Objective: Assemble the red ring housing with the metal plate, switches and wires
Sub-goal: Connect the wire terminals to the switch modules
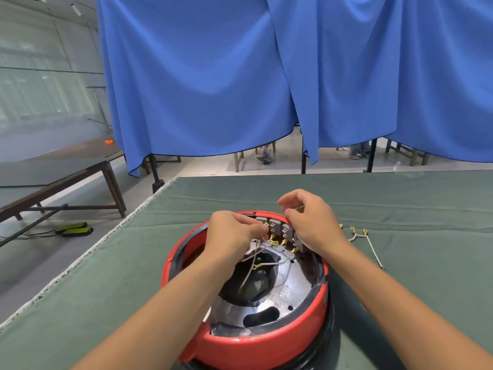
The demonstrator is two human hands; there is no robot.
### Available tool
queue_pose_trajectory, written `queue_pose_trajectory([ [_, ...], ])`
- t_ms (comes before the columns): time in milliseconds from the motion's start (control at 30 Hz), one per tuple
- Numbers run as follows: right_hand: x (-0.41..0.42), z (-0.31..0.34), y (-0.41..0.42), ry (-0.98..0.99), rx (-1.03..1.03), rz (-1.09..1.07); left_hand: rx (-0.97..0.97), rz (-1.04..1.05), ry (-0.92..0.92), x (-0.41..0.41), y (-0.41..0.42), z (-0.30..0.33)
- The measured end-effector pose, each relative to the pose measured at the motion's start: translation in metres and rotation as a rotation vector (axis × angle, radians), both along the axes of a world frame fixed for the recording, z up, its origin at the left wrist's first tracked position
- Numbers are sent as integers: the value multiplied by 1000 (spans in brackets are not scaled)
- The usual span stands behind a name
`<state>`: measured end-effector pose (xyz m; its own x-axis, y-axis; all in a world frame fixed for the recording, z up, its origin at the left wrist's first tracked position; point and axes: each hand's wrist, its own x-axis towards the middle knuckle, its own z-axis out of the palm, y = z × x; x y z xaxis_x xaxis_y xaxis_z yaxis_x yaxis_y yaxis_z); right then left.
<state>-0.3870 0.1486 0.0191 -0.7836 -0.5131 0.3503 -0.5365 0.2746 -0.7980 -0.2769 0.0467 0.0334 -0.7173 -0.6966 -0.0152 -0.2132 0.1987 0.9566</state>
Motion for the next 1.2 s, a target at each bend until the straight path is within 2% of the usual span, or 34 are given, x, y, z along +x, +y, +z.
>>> queue_pose_trajectory([
  [167,-1,0,-2,15,62,37,5,31,-75,0,4,3],
  [500,-2,2,-1,0,59,75,191,57,-249,-5,0,13],
  [767,-2,0,-2,-37,26,65,293,2,-186,-14,-4,7],
  [933,-1,1,-1,-45,33,72,301,-15,-237,-16,-3,5],
  [1200,2,3,0,-57,35,77,213,51,-220,-22,0,-3],
])
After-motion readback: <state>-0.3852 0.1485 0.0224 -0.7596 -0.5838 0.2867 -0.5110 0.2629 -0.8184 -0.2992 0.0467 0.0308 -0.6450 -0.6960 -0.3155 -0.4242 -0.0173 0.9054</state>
